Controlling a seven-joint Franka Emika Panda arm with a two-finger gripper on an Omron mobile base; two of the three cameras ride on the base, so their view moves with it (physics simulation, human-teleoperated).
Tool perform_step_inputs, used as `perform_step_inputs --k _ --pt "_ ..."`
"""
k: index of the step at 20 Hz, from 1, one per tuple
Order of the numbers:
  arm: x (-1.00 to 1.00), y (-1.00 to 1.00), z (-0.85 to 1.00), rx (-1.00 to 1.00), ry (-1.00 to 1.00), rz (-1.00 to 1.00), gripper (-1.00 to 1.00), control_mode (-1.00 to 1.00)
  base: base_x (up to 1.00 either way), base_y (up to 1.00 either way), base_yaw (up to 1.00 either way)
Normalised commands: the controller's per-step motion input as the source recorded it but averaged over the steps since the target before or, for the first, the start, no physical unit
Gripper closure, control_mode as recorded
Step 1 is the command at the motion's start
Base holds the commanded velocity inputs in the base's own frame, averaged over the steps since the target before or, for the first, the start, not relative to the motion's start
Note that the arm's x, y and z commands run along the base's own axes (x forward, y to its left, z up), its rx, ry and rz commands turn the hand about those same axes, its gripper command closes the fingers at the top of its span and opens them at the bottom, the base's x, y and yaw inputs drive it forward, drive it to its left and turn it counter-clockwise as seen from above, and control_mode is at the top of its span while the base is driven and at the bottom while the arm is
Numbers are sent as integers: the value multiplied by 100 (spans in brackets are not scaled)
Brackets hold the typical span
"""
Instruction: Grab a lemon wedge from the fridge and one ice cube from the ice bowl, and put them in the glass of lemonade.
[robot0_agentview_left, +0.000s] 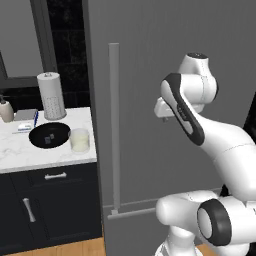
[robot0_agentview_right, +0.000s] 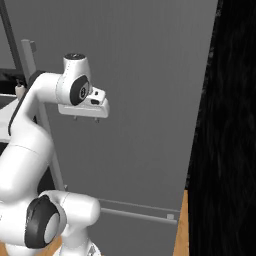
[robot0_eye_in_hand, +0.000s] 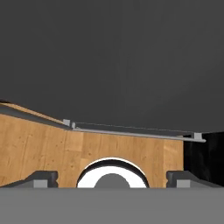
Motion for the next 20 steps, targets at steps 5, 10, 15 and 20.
perform_step_inputs --k 5,10,15,20 --pt "-67 0 0 0 -4 -2 -100 -100 0 0 0" --pt "-43 0 0 0 -3 0 -100 100 -37 1 0" --pt "0 0 0 0 0 0 -100 100 -99 57 0" --pt "0 0 0 0 0 0 -100 100 -40 100 1"
